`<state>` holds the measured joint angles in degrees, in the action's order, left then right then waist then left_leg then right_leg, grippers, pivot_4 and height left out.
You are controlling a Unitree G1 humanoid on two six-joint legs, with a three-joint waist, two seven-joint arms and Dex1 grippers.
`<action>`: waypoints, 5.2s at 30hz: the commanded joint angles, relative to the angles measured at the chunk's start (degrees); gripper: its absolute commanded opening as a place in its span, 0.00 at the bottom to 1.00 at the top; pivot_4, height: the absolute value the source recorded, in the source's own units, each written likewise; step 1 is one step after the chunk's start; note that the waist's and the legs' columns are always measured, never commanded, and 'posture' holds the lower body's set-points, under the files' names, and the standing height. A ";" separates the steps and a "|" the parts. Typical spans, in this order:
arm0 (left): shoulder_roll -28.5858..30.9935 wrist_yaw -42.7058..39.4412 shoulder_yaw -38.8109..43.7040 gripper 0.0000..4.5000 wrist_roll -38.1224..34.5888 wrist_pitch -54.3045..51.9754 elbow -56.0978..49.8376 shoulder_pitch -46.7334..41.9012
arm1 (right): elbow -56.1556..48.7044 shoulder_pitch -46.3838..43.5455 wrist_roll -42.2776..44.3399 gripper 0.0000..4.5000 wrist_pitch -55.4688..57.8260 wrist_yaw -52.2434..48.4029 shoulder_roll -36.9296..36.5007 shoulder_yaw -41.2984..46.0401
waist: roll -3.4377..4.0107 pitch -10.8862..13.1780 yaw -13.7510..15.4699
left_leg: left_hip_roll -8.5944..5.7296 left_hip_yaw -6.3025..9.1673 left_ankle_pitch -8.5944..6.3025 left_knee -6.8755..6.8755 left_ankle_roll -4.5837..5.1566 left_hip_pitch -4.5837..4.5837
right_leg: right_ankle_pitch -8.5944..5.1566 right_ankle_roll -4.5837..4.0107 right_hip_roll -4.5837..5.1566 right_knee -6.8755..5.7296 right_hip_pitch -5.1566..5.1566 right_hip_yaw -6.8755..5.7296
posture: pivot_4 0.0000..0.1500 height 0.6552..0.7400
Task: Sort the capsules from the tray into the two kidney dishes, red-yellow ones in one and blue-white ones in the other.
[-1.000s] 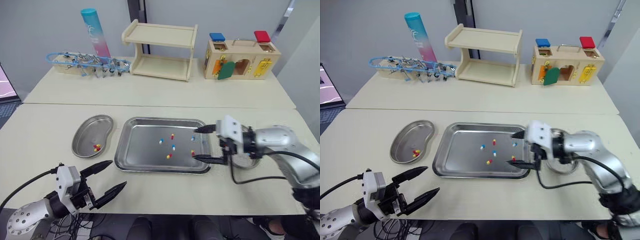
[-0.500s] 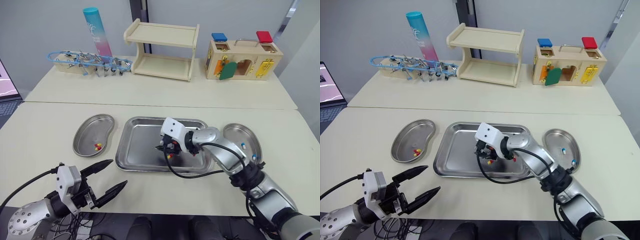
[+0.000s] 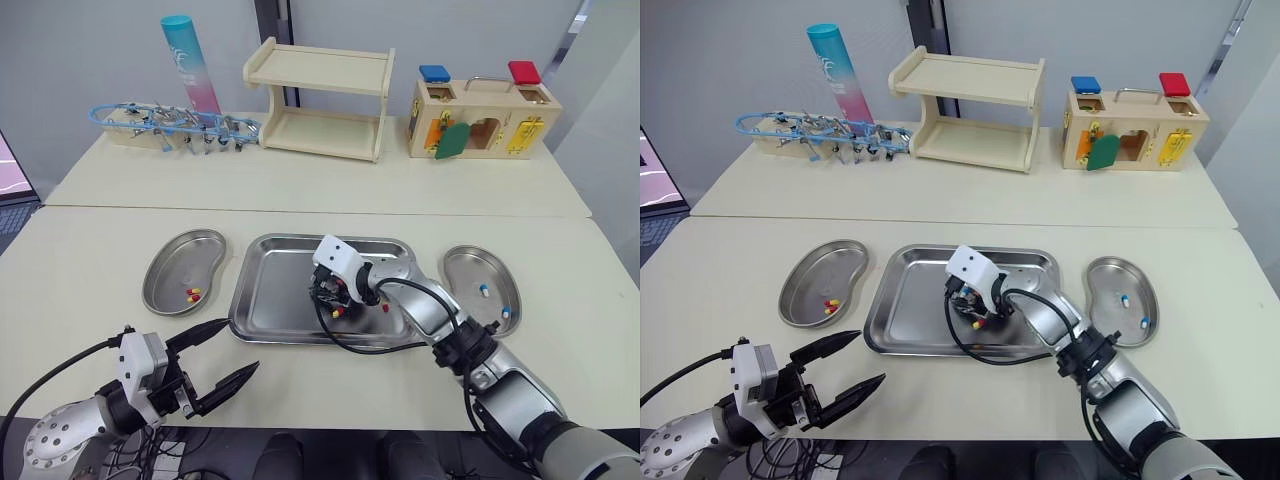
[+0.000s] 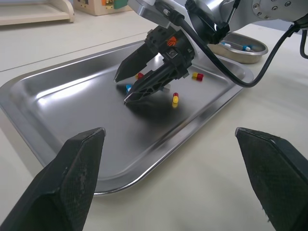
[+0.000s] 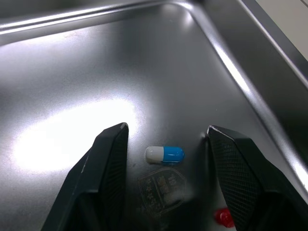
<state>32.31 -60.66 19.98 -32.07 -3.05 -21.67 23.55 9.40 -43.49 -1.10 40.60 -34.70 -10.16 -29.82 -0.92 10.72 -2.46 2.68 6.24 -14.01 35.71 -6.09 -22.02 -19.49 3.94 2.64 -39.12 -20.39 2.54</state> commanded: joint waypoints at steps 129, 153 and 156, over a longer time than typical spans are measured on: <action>22.15 -5.68 19.57 1.00 6.03 -6.50 40.56 -7.63 | 5.01 55.77 15.51 0.99 -50.76 -41.55 -52.33 56.28 | -0.08 0.03 -0.27 | -0.02 -0.16 0.00 -0.02 0.00 0.15 | -0.06 -0.03 0.03 0.12 0.21 0.07 | 1.00 1.00; 16.25 -4.59 6.94 1.00 -2.74 -17.90 3.72 -8.13 | -39.07 61.38 27.18 0.99 -37.22 -24.81 -33.67 45.17 | -0.12 -0.03 0.75 | 0.02 -0.06 0.00 0.03 -0.01 0.13 | -0.03 0.00 0.01 0.06 0.29 0.03 | 1.00 1.00; 17.58 -1.57 0.69 1.00 -1.47 -21.45 -1.09 -14.58 | -41.76 61.49 24.45 0.99 -35.87 -21.47 -31.11 40.83 | -0.14 -0.04 1.19 | -0.03 -0.02 0.00 0.13 -0.02 0.10 | 0.00 0.05 0.04 0.08 0.33 0.01 | 1.00 1.00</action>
<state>48.60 -63.96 22.38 -33.59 -23.07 -19.64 10.38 -30.20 17.56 24.21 4.23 -58.05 -41.31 11.32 -1.06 10.69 -1.27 2.65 6.22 -14.00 35.85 -6.10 -21.92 -19.49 4.00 2.68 -39.03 -20.05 2.55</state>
